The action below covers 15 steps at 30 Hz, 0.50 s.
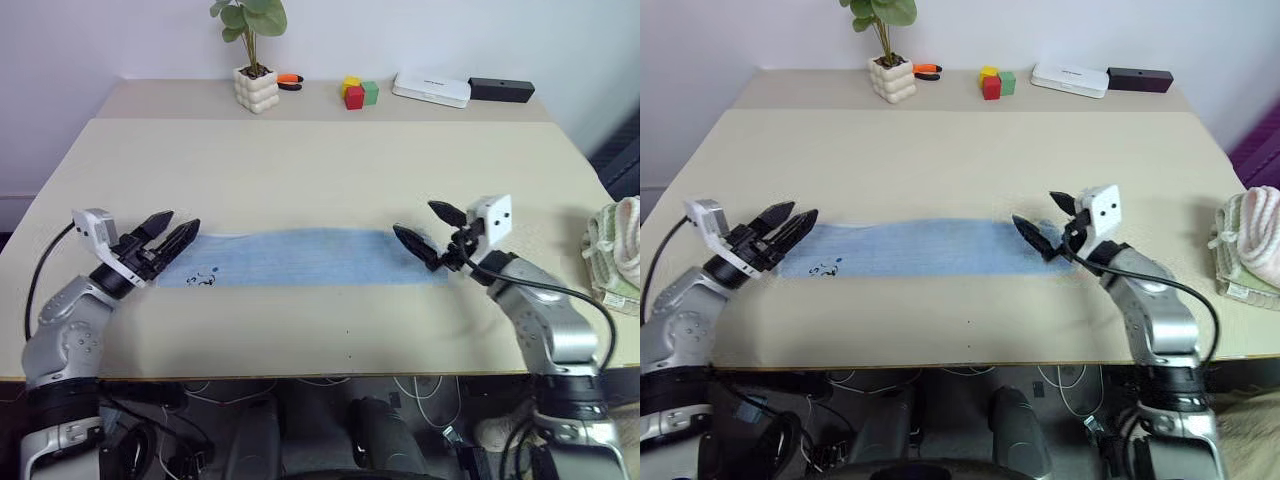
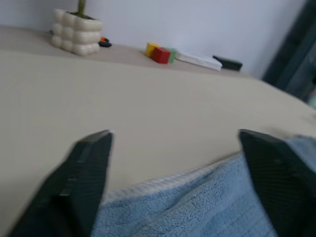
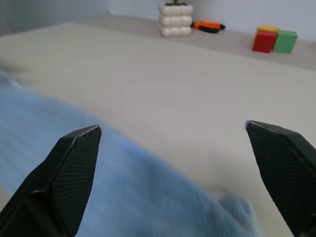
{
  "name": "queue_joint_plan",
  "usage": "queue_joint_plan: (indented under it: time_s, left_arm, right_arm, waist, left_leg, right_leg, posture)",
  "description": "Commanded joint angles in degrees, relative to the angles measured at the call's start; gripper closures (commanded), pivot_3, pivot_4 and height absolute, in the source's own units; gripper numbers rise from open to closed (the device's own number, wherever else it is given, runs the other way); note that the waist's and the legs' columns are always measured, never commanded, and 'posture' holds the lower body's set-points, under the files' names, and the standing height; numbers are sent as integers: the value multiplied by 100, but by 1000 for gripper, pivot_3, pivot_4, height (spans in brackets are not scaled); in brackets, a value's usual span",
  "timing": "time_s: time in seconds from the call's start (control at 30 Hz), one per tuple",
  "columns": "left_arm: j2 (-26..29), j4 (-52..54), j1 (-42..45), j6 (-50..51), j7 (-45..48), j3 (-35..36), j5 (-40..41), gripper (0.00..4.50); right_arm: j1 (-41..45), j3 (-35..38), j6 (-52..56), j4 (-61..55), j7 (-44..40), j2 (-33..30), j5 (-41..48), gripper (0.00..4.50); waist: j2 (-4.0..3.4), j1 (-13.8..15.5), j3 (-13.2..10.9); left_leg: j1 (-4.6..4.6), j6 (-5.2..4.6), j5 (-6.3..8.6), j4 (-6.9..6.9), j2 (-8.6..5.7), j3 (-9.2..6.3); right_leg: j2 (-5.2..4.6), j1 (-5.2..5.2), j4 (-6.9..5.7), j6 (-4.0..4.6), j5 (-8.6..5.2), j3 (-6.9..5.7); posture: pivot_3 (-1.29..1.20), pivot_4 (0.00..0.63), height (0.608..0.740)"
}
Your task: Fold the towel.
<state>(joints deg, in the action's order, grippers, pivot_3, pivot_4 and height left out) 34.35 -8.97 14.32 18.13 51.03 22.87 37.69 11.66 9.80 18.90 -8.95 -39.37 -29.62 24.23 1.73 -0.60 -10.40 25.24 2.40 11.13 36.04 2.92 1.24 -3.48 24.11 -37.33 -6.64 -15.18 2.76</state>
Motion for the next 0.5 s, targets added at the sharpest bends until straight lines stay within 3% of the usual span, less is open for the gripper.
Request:
queue_joint_plan:
  time_s: [0.03,0.23,0.5]
  left_arm:
    - [148,-88,244,-72,357,-128,-55,50]
    - [93,-404,690,-244,703,-363,-193,50]
    - [-57,-798,1091,-496,1429,-721,-296,50]
  right_arm:
    - [-248,54,-319,-420,-254,-196,-41,0]
    - [-665,590,419,-746,355,135,675,0]
    - [-1470,1705,2685,-1876,2652,985,3541,0]
  waist:
    - [0,-5,0]
    - [0,1,0]
    - [0,-8,0]
  left_leg:
    - [0,0,0,0,0,1]
    - [1,0,0,0,1,0]
    - [2,0,0,-1,1,0]
  right_leg:
    - [0,0,1,1,0,1]
    - [1,0,2,-1,0,1]
    - [-2,-1,3,0,1,1]
  posture:
    - [0,150,740]
    - [0,150,740]
    - [0,150,740]
